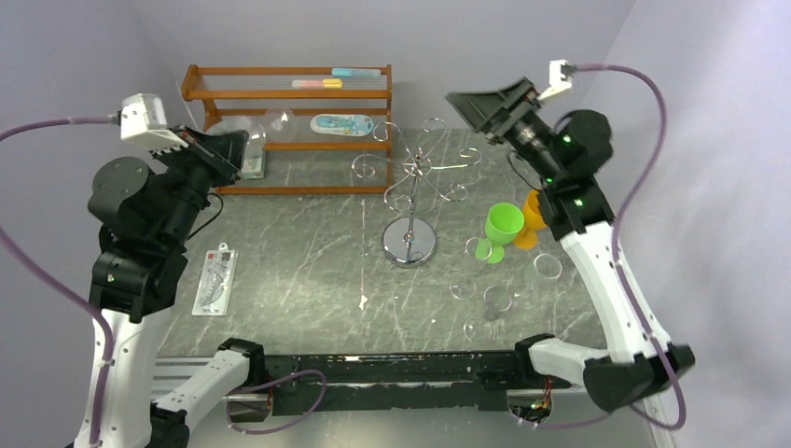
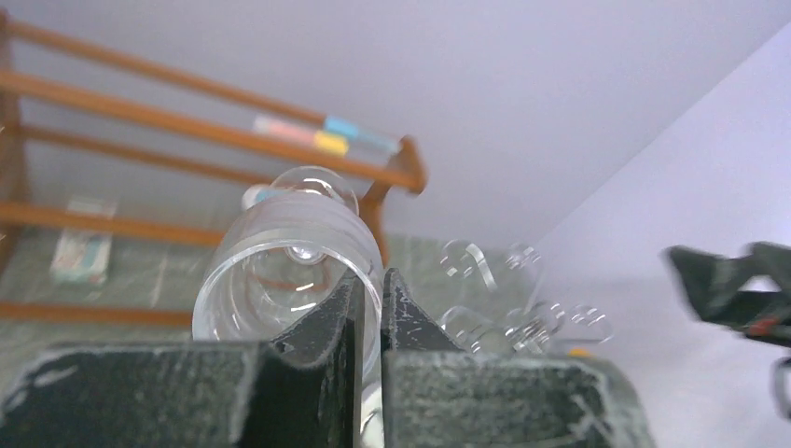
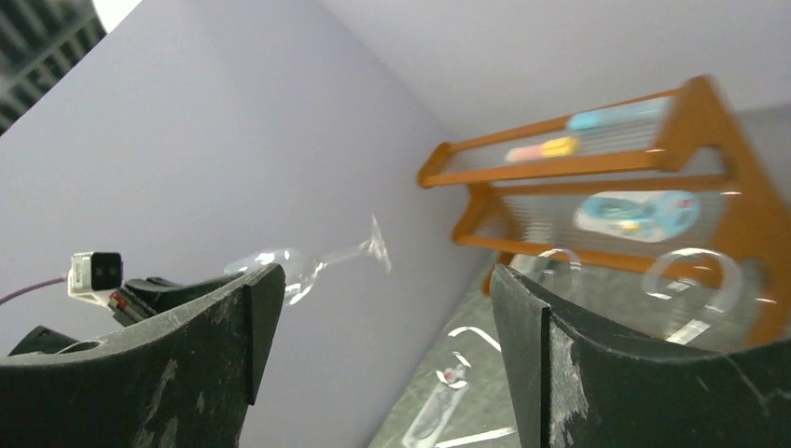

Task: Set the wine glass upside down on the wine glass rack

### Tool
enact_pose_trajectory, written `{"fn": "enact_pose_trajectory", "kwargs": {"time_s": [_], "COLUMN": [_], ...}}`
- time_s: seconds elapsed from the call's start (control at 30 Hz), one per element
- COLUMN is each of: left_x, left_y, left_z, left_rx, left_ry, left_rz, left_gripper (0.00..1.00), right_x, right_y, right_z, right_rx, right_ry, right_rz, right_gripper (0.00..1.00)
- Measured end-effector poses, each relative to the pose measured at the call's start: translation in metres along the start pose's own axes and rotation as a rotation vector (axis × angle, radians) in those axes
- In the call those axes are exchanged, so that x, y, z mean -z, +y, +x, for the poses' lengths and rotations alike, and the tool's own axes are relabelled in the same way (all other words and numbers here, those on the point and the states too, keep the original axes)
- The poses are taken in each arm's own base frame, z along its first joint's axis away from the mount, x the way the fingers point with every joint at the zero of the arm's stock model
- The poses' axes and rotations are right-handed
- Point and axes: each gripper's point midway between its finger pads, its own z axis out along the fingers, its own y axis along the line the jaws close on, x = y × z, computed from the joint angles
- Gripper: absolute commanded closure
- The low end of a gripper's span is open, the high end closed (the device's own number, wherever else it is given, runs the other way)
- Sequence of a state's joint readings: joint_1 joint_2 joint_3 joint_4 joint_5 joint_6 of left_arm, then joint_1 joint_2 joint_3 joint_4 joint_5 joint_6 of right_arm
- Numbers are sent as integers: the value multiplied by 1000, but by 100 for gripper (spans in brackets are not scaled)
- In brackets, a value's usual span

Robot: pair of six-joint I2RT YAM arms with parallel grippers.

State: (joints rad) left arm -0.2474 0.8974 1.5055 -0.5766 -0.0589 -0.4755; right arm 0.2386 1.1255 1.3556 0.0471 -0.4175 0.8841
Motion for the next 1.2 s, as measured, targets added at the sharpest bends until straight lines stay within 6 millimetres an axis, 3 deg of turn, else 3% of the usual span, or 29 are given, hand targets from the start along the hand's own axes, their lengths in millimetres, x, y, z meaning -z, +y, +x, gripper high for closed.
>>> {"fn": "enact_pose_trajectory", "kwargs": {"time_s": [0.17,0.37,0.5,0.77,1.2], "left_x": [2,2,4,12,45], "left_y": [-27,-53,-65,-76,-86], "left_z": [-36,-57,-60,-48,-50], "left_rx": [91,160,200,290,343], "left_ry": [-177,-305,-341,-356,-386], "left_rz": [130,294,382,513,624], "left_gripper": [95,95,95,95,95], "right_x": [-51,-74,-88,-111,-143], "right_y": [38,76,103,150,153], "right_z": [36,85,111,137,149], "right_rx": [-115,-266,-348,-473,-566], "right_ry": [55,66,66,16,-46], "right_rz": [-69,-88,-93,-112,-78], "right_gripper": [14,18,18,17,52]}}
